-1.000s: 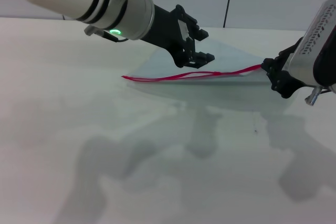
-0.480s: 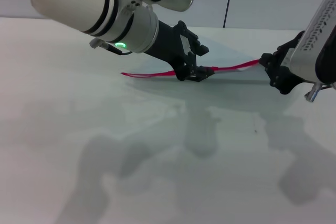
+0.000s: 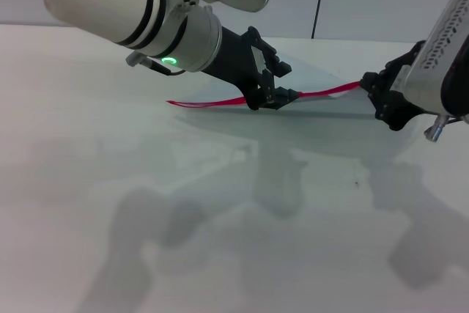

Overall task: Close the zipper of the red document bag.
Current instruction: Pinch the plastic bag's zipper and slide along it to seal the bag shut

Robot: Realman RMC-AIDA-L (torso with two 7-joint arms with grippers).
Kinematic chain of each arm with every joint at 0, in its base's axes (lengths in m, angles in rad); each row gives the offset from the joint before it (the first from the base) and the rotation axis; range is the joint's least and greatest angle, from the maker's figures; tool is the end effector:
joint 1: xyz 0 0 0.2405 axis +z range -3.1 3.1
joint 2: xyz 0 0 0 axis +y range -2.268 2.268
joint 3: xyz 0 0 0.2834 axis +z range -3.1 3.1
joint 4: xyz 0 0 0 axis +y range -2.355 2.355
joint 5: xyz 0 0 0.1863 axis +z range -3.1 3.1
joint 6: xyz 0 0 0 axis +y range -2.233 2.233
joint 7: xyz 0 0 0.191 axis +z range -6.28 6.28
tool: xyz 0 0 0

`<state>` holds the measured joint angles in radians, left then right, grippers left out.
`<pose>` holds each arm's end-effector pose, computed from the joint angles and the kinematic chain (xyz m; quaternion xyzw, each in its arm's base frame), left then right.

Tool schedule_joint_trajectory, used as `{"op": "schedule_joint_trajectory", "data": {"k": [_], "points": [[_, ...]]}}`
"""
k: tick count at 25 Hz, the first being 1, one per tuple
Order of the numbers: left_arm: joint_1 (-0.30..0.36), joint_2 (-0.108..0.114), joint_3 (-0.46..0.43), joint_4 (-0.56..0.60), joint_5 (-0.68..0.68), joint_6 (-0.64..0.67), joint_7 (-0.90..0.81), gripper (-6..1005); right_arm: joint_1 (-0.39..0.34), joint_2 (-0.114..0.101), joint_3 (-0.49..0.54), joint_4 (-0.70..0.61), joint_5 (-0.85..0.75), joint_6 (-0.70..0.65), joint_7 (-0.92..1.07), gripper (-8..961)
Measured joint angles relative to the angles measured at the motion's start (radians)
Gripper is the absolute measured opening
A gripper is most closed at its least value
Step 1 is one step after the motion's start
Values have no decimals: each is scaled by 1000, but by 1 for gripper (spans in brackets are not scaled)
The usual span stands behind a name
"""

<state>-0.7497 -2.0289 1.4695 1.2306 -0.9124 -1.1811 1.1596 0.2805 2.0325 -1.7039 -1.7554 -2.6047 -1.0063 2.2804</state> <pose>-0.1208 0.4145 -0.0739 -0.9821 0.0165 0.0226 0.1863 0.1812 0.3596 -0.0328 -0.9315 0.0142 -0.0717 0.3562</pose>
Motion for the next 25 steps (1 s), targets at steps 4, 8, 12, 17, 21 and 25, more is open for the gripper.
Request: {"op": "schedule_joint_trajectory", "data": {"k": [4,8,12,17,21,25], "points": [[-2,0,0,-1,3,0,2,422,-15,0,-13,-31,0,-4,1,15],[-4,1,0,-8,2,7,9,416,-22,0,-19,-46,0,-13,2,16],[-8,1,0,-14,2,13,12,396,-22,0,-23,-51,-1,-15,2,16],[-21,0,13,-41,0,14,18,371,-22,0,-32,-56,-4,-18,2,17],[-31,0,22,-60,0,15,26,353,-21,0,-33,-58,-6,-18,2,17],[-32,0,25,-62,-2,17,26,336,-21,0,-33,-61,-6,-18,3,17]]}}
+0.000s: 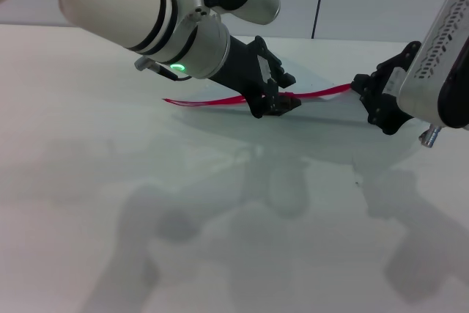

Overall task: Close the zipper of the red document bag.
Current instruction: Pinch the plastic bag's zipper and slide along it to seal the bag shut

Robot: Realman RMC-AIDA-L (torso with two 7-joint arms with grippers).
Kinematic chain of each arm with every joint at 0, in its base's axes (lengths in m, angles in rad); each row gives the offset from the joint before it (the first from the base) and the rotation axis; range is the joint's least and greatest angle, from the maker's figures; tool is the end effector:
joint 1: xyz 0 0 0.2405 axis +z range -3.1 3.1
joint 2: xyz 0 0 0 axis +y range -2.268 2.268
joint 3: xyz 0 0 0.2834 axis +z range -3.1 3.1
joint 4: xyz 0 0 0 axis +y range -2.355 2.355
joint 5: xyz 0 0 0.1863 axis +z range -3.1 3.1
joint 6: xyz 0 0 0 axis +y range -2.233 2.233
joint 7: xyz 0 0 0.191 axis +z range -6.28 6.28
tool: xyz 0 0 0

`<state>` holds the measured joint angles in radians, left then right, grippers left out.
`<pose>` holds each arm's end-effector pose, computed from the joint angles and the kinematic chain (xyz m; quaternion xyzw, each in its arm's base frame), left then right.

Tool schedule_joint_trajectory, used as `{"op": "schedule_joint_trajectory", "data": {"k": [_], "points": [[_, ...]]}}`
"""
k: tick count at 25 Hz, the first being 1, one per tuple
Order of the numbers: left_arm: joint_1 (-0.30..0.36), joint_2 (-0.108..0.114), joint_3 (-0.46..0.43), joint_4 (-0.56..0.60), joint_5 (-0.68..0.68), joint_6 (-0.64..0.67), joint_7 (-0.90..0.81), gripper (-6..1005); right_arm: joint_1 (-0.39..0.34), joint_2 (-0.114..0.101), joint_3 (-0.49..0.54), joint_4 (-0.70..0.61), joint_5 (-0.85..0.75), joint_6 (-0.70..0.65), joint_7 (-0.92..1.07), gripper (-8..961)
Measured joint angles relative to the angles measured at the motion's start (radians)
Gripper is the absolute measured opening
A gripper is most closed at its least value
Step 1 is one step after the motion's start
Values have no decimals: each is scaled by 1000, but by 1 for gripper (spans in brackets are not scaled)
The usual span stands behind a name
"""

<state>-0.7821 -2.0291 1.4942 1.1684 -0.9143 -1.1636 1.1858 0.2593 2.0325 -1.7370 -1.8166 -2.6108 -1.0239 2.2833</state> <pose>-0.1221 0.4161 -0.0844 -0.9838 0.0272 0.0361 0.1735 0.1707 0.3488 -0.0346 -0.9341 -0.0039 -0.0667 0.3508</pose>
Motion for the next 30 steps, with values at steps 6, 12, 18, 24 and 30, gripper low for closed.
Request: {"op": "schedule_joint_trajectory", "data": {"k": [6,12,18,24,30], "points": [[0,0,0,0,-1,6,0,298,0,0,-1,-5,-1,0,1,18],[0,0,0,-1,-2,7,0,259,0,0,-1,-9,-2,0,1,19],[0,0,4,-1,-1,10,3,245,0,0,-1,-11,-3,1,1,19],[-1,0,4,-11,-1,10,4,182,0,0,-2,-19,-3,1,1,20],[-10,0,4,-27,-2,20,5,172,0,-1,-4,-22,-3,-7,1,20]]}}
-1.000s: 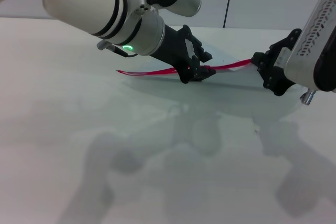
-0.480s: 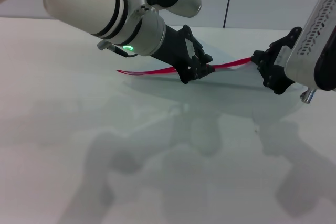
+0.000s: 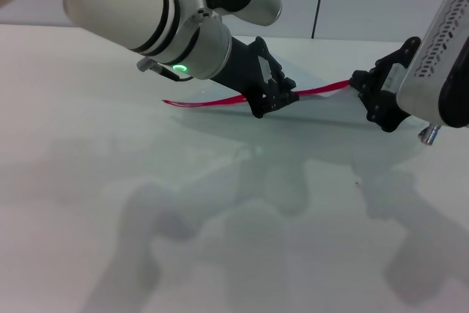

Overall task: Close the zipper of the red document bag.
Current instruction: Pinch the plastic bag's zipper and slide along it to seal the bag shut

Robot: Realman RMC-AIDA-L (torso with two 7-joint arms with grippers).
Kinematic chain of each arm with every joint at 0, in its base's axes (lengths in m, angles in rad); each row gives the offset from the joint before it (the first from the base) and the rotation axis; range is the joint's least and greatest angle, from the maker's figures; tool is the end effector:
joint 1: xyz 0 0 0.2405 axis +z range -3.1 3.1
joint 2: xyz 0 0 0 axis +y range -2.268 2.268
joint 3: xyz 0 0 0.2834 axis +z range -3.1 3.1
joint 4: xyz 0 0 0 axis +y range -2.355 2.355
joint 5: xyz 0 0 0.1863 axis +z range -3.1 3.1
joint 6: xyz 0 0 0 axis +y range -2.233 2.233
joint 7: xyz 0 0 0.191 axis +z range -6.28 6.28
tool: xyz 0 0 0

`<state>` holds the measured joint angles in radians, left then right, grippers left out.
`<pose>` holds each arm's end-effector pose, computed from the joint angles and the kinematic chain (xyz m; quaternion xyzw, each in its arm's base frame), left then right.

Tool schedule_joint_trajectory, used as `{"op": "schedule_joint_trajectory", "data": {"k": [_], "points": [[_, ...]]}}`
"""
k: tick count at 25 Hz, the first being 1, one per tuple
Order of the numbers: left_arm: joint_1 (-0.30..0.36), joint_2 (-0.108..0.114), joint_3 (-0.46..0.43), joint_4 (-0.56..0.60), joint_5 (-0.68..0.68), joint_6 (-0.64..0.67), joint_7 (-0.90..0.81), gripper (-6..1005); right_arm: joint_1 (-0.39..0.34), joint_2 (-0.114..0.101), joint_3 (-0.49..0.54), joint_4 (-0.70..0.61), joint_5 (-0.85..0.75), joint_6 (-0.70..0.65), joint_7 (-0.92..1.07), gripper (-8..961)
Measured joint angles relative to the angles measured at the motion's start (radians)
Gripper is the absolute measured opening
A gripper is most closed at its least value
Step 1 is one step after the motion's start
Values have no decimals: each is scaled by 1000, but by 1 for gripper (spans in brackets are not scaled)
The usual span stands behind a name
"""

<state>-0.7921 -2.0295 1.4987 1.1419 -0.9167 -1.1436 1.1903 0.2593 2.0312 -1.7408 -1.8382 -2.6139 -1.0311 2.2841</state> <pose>-0.1230 0.4191 -0.0871 -0.9835 0.0254 0.0370 0.1754 0.1658 0.3474 -0.0328 -0.9336 -0.0118 -0.0646 0.3522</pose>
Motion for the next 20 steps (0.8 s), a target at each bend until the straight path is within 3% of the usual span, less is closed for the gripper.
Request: {"op": "schedule_joint_trajectory", "data": {"k": [20], "points": [[-12,0,50,-29,-1,30,5,134,4,0,0,5,0,-1,0,22]]}}
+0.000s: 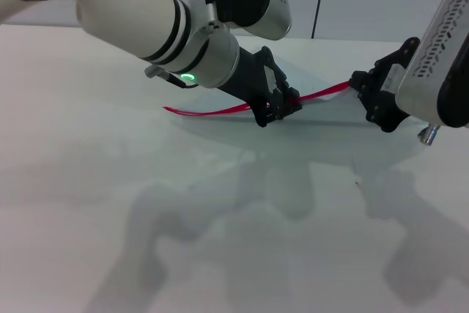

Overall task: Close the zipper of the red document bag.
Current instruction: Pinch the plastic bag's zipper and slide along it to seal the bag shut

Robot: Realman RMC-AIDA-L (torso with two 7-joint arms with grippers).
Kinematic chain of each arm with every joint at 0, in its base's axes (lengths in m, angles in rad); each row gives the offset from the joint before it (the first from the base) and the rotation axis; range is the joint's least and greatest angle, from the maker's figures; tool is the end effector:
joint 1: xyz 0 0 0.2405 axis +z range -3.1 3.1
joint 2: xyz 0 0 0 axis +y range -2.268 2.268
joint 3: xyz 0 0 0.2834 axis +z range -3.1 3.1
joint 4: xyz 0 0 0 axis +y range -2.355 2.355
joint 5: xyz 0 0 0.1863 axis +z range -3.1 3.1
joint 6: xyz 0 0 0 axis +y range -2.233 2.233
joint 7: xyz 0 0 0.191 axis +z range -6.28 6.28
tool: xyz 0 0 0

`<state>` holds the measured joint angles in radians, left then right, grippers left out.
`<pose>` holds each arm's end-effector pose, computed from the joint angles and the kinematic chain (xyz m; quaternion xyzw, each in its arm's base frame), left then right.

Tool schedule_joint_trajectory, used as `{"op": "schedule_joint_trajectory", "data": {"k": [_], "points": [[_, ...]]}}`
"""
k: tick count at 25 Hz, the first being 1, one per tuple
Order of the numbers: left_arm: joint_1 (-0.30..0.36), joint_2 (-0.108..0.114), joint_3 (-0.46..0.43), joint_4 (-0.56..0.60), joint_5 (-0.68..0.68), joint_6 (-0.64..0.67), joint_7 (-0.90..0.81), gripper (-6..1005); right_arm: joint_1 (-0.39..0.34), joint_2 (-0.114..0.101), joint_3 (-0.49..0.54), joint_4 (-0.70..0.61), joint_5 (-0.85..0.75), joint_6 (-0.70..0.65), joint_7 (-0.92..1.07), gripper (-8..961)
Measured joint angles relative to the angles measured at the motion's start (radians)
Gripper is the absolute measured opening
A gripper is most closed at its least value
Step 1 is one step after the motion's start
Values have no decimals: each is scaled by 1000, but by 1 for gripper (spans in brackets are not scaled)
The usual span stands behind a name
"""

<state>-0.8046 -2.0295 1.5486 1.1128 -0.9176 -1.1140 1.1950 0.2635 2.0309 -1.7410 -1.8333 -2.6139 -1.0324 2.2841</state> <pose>-0.1244 0.4171 -0.0974 -0.9839 0.0377 0.0496 0.1678 0.1660 0.3480 -0.0335 -0.9340 -0.0120 -0.0658 0.3509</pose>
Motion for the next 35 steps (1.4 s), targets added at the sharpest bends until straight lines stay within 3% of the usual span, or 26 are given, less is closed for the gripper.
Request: {"op": "schedule_joint_trajectory", "data": {"k": [21,29,35], "points": [[13,0,-3,12,11,16,-7,93,-3,0,13,6,-1,9,-1,24],[78,5,-18,35,26,16,-18,86,-3,-1,37,21,-5,12,-4,25],[164,5,-61,87,65,11,-38,90,-2,-2,60,44,-17,33,-5,26]]}}
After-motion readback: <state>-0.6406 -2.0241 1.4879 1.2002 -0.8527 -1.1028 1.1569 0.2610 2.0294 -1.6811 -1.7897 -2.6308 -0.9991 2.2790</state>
